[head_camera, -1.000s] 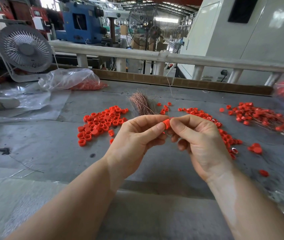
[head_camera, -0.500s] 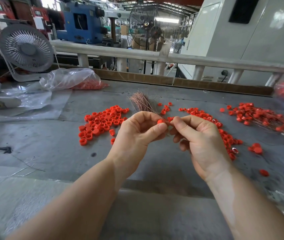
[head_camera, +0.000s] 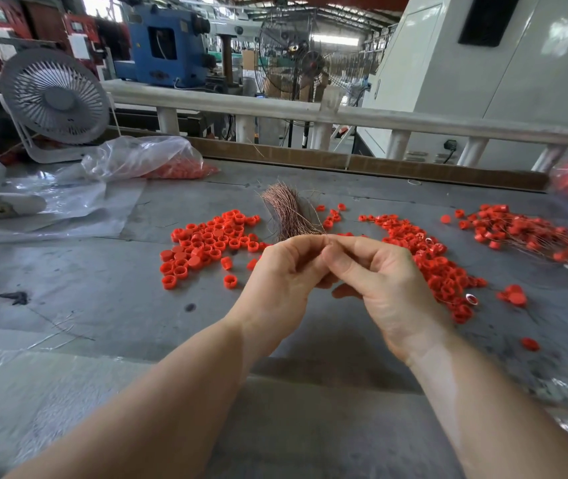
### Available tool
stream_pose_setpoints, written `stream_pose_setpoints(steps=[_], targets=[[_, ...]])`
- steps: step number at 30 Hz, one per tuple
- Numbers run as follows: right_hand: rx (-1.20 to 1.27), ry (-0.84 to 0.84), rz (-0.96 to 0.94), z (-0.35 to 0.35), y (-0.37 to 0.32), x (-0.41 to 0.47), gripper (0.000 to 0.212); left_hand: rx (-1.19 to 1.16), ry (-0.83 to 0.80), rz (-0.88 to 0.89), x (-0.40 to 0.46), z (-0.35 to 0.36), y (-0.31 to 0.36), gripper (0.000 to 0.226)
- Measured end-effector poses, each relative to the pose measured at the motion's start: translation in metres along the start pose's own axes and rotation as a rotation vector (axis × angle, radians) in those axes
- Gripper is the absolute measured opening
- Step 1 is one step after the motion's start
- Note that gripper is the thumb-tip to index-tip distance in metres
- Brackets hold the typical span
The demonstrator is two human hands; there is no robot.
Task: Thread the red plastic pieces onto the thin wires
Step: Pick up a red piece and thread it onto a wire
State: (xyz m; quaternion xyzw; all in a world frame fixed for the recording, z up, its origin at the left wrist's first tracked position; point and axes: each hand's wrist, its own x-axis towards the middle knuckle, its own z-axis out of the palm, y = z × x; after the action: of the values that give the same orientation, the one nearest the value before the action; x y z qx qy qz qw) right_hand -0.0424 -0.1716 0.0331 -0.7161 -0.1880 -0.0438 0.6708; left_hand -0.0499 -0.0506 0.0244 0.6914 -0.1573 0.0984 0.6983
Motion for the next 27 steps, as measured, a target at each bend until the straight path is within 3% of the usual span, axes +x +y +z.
stream_pose_setpoints(steps=[8,19,26,27], targets=[[0.046,0.055,-0.094,0.0035,0.0070,0.0007,0.020,0.123,-0.013,0.064,-0.0015,0.0024,0.0004,0.016],[0.076,0.026,-0.115,0.0036,0.0061,-0.0012,0.014,0.109,-0.003,0.041,-0.0012,-0.0026,0.0032,0.013],[0.055,0.072,-0.036,-0.0029,0.0072,0.0023,0.014,-0.258,-0.002,-0.166,0.0009,-0.0038,0.0014,0.012],[0.048,0.098,-0.048,-0.0053,0.0069,0.0035,0.022,-0.310,0.003,-0.198,0.0011,-0.0042,0.0013,0.009]])
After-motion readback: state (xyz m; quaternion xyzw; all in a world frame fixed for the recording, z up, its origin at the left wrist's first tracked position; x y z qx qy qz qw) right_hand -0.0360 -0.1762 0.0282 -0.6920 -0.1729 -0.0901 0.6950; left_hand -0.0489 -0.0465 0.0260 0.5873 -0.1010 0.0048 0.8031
